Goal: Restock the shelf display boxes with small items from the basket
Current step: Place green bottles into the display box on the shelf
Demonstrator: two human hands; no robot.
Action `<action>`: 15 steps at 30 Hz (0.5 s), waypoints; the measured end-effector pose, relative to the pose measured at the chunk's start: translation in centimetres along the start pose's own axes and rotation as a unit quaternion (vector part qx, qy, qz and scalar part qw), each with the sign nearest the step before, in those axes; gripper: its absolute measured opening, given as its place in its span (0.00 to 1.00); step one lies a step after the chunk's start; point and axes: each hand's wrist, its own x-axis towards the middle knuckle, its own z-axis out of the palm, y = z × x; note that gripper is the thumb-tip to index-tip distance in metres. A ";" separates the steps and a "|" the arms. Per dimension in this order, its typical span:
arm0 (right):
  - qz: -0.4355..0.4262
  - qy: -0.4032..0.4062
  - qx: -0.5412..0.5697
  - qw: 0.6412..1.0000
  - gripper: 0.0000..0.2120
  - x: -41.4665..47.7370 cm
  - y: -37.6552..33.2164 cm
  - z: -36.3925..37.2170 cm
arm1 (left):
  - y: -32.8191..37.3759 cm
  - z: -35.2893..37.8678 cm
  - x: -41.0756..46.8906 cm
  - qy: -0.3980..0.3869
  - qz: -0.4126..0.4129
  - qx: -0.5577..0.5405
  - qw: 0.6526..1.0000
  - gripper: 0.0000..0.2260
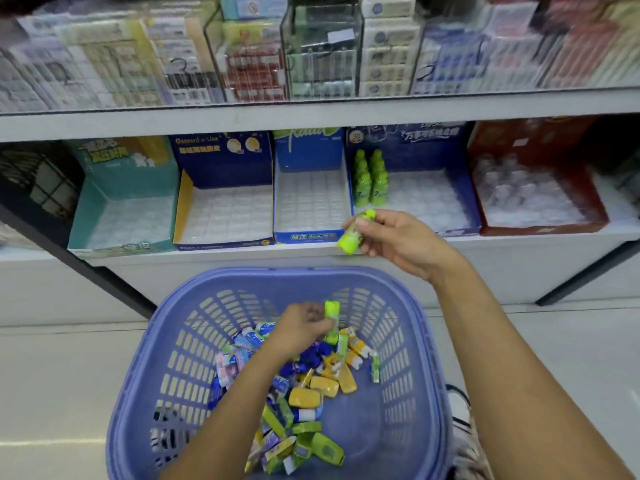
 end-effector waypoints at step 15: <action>-0.112 0.105 -0.098 0.983 0.10 -0.5 -4.5 -4.7 | 17.2 1.4 0.5 -0.025 0.141 -0.222 0.964 0.13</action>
